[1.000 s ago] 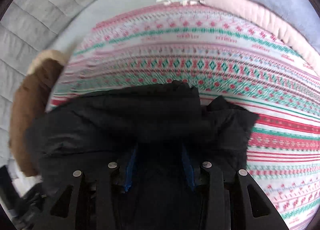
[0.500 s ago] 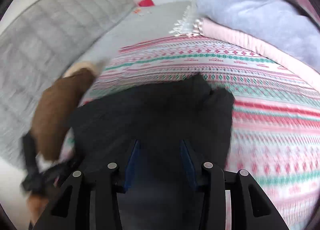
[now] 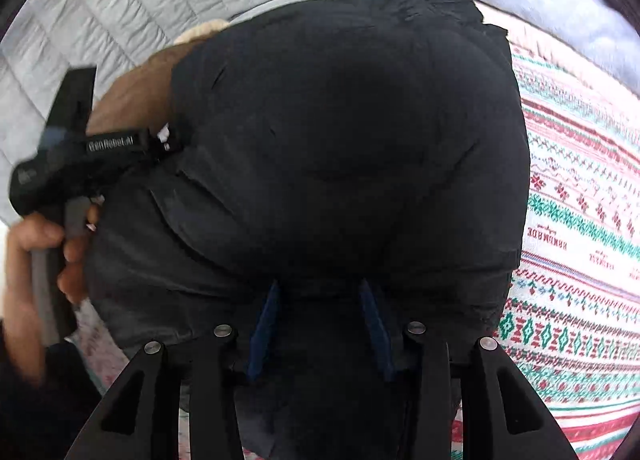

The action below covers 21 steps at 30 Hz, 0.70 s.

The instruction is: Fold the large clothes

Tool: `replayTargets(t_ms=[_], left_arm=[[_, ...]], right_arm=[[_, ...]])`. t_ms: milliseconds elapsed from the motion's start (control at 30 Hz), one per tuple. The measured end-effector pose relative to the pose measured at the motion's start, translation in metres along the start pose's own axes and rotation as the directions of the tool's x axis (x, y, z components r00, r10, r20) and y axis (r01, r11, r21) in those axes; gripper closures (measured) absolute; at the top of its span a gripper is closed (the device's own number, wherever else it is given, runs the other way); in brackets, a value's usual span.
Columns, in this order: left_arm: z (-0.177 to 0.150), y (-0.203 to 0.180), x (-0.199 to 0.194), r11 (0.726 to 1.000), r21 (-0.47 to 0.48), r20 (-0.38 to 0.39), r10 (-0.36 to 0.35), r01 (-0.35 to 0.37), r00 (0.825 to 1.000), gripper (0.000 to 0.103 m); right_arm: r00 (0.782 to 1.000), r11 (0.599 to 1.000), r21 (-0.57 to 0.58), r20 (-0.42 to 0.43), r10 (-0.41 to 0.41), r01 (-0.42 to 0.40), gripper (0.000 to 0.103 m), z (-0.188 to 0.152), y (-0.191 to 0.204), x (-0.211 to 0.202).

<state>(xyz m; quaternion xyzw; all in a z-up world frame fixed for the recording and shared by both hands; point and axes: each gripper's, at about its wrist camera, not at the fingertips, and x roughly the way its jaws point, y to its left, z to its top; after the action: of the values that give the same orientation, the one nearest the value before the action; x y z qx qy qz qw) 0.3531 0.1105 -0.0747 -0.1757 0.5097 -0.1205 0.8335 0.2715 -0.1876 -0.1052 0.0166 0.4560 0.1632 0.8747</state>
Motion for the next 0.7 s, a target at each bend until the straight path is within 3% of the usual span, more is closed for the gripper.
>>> replayTargets(t_ms=[233,367,533,700], left_arm=[[-0.002,0.007,-0.032,0.998,-0.052,0.019,-0.046,0.047,0.999,0.061],[-0.018,0.015,-0.068,0.999,-0.035,0.061,-0.034,0.036,0.998,0.041],[-0.037,0.026,-0.068,0.999,-0.014,0.008,-0.030,0.030,1.000,0.037],[-0.051,0.044,-0.073,0.996,-0.057,0.000,-0.067,0.067,0.998,0.028]], right_arm=[[0.998,1.000,0.005,0.070,-0.004,0.004,0.060,-0.006,0.001,-0.005],[0.997,1.000,-0.004,0.073,-0.010,0.010,0.059,-0.002,0.001,-0.011],[0.997,1.000,0.001,0.074,-0.005,0.005,0.059,-0.005,-0.005,-0.016],[0.997,1.000,0.008,0.076,-0.008,0.008,0.059,-0.010,0.004,-0.017]])
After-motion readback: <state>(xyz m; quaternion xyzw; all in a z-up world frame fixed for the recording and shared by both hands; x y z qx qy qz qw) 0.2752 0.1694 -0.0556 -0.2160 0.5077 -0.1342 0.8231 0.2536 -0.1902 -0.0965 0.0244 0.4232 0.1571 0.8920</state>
